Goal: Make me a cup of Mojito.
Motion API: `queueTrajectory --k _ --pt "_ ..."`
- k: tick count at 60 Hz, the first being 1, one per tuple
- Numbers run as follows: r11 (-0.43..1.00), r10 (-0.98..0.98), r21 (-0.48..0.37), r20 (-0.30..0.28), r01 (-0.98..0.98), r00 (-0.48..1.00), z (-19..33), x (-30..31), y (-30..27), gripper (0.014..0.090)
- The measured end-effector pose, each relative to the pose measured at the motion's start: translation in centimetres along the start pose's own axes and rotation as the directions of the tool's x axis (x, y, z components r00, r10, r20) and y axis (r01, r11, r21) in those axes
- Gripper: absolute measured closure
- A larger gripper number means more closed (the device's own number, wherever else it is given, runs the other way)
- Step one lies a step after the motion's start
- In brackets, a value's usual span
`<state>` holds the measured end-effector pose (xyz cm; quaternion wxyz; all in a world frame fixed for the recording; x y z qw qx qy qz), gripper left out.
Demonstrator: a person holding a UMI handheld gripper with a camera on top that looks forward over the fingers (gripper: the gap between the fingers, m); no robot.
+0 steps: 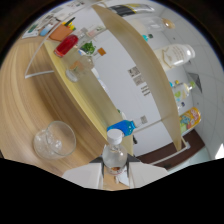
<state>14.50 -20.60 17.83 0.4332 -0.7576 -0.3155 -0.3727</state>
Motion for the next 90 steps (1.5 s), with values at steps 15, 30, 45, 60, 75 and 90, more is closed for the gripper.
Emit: queueTrajectory --k 15,30,45,60,75,90 --pt "0.799 -0.586 0.04 -0.17 0.6 0.792 -0.1 0.4 -3.4 0.0707" --pt "0.433 -0.894 -0.109 -0.177 0.895 0.411 0.6 0.5 -3.1 0.0708" --pt "0.387 -0.91 -0.095 -0.201 0.917 0.363 0.0 0.3 -3.7 0.0704" --pt "0.676 -0.724 0.024 -0.162 0.737 0.67 -1.0 1.5 -4.3 0.0704" --pt "0.936 0.152 0.309 0.072 -0.167 0.986 -4.1 4.6 -6.6 0.0703" --pt "0.668 0.671 0.136 0.316 -0.732 0.671 0.1 -0.2 -1.1 0.0706"
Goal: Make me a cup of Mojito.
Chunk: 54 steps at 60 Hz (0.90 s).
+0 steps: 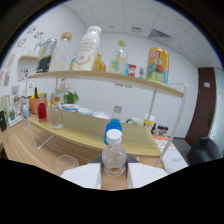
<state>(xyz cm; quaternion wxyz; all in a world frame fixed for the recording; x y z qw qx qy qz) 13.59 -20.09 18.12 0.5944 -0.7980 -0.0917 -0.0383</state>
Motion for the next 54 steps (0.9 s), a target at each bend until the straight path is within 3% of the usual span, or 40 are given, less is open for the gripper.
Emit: queueTrajectory --k 12,20,29,33,54 --pt "0.969 0.172 -0.179 -0.007 -0.171 0.985 3.0 0.4 10.2 0.0705" --pt "0.946 0.201 -0.256 -0.008 -0.197 0.98 3.6 0.3 14.2 0.0704" --pt "0.952 0.189 -0.249 0.01 -0.181 0.982 4.0 -0.2 14.9 0.0706" --pt "0.939 0.185 -0.293 0.0 -0.177 0.983 3.9 -0.3 15.6 0.0703" --pt "0.907 0.238 -0.353 -0.019 -0.229 0.971 3.3 -0.5 16.9 0.0679"
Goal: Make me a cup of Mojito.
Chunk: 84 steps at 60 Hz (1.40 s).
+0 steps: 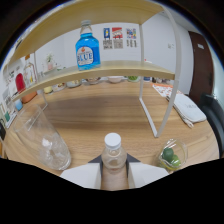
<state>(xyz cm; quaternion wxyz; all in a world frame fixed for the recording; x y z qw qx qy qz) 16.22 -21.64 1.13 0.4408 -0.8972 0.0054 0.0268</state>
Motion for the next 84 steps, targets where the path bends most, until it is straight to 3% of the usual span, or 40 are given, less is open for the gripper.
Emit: queueTrajectory --k 2,7,11,12,13,15,20,32,33,34,35,59,67,84 --pt "1.0 -0.001 -0.01 -0.001 0.001 1.0 -0.1 0.0 0.3 0.0658" --pt "1.0 -0.001 -0.015 -0.008 0.001 1.0 -0.7 0.0 0.6 0.0505" --pt "1.0 -0.004 -0.006 -0.008 0.004 1.0 -1.8 -0.2 0.3 0.0272" --pt "1.0 -0.007 -0.003 -0.01 0.007 1.0 -2.2 -0.3 0.2 0.0183" --pt "1.0 -0.01 0.003 -0.013 0.01 1.0 -2.5 -0.3 0.0 0.0209" --pt "1.0 -0.019 0.017 -0.024 0.02 1.0 -3.4 -0.4 -0.6 0.0179" --pt "0.997 -0.023 0.073 -0.063 0.027 0.998 -6.1 -0.5 -2.6 0.0189" --pt "0.984 0.002 0.178 -0.048 0.007 0.999 -13.1 -4.8 -6.2 0.0189" --pt "0.984 0.001 0.178 -0.046 0.007 0.999 -13.6 -5.2 -6.3 0.019" --pt "0.984 0.0 0.18 -0.043 0.008 0.999 -14.0 -5.7 -6.2 0.0243" --pt "0.984 0.0 0.18 -0.039 0.007 0.999 -14.4 -6.3 -6.2 0.0191" --pt "0.994 -0.031 0.104 0.05 0.025 0.998 -16.8 -16.0 -0.6 0.0188" --pt "0.985 -0.033 0.17 0.096 0.016 0.995 -18.4 -19.5 -5.7 0.0191" --pt "0.941 -0.049 0.336 0.064 0.025 0.997 -21.7 -27.7 -22.5 0.0191"
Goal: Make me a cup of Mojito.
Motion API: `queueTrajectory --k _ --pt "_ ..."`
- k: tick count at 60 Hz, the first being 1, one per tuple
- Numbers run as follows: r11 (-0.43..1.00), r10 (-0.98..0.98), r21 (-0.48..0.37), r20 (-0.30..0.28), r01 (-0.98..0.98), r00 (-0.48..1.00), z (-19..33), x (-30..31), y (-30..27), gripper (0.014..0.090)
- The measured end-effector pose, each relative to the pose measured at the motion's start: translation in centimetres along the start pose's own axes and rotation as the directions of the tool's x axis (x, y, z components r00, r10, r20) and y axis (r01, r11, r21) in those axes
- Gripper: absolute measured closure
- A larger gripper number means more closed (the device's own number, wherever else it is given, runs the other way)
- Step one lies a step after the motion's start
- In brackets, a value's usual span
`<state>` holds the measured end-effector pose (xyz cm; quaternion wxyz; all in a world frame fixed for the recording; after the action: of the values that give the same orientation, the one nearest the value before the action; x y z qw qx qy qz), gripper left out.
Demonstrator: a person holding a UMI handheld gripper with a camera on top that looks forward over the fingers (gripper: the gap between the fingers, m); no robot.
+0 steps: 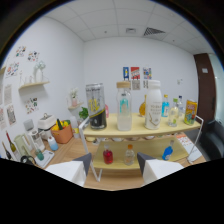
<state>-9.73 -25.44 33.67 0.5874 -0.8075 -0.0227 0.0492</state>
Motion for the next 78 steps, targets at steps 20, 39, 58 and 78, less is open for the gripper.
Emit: queueTrajectory --k 20,39,58,78 --pt "0.99 -0.021 0.141 -0.007 0.022 1.0 6.7 -5.8 -10.2 0.0184" --pt "0.993 -0.025 0.113 -0.07 0.033 0.997 13.1 -5.8 -11.8 0.0216" --pt "0.995 -0.051 0.085 -0.093 0.059 0.994 14.9 -4.8 -11.6 0.0507" --pt "0.984 -0.108 0.147 0.016 0.104 0.994 11.7 -5.9 -12.9 0.0532"
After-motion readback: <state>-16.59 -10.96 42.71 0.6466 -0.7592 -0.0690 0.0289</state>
